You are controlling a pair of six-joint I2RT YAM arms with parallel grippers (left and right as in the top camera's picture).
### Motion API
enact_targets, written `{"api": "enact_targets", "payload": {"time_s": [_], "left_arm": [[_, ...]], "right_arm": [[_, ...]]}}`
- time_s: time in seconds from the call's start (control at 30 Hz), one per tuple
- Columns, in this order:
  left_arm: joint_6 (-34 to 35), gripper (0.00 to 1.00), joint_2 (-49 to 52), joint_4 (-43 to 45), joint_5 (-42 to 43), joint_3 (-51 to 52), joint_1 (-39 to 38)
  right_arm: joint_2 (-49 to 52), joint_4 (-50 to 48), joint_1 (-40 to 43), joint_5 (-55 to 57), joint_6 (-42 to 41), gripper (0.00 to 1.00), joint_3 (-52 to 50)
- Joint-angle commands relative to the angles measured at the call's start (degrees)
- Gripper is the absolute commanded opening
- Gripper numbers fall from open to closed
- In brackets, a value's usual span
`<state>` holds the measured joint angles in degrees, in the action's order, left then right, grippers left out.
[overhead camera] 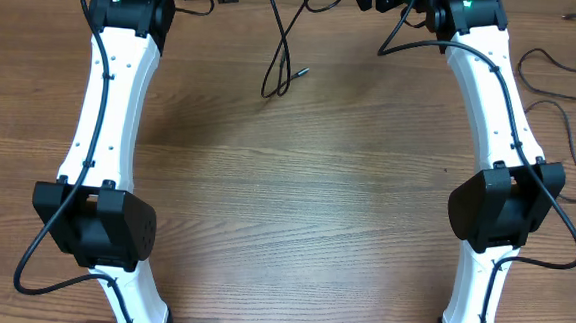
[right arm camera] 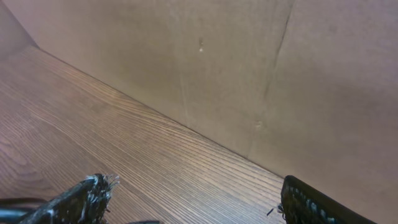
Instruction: Untangle cables
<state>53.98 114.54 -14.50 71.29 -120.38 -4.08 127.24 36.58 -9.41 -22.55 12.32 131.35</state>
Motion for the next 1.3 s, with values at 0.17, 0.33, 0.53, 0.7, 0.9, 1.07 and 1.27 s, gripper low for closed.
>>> {"api": "enact_targets", "payload": {"time_s": [0.17, 0.33, 0.53, 0.7, 0.9, 1.07, 1.27], "left_arm": [[0.5, 0.04, 0.1, 1.0, -4.0, -0.6, 2.6], [0.5, 0.04, 0.1, 1.0, -5.7, -0.6, 2.7], [2.5, 0.04, 0.1, 1.0, -5.2, -0.6, 1.7], [4.5, 0.04, 0.1, 1.7, -2.2, -0.6, -0.5], [12.3, 0.04, 0.1, 10.3, 5.6, -0.6, -2.2], [20.8, 0.04, -0.1, 21.4, 8.5, -0.6, -3.8], [25.8, 0.04, -0.1, 27.0, 9.7, -0.6, -2.8]], "right_arm": [[-2.4, -0.1, -1.5, -3.7, -0.3, 0.86, 0.7], [-2.4, 0.2, -3.6, -3.7, -0.3, 0.83, 0.7], [-2.4, -0.4, -5.2, -2.4, -0.3, 0.84, 0.7], [-1.7, -0.7, -5.4, 1.6, -0.3, 0.84, 0.7], [-0.2, -1.2, -5.0, 3.9, -0.1, 0.84, 0.7], [1.8, -3.1, -4.9, 6.7, -0.1, 0.71, 0.7], [2.3, -7.8, -3.1, 14.1, -1.2, 0.04, 0.7]]}}
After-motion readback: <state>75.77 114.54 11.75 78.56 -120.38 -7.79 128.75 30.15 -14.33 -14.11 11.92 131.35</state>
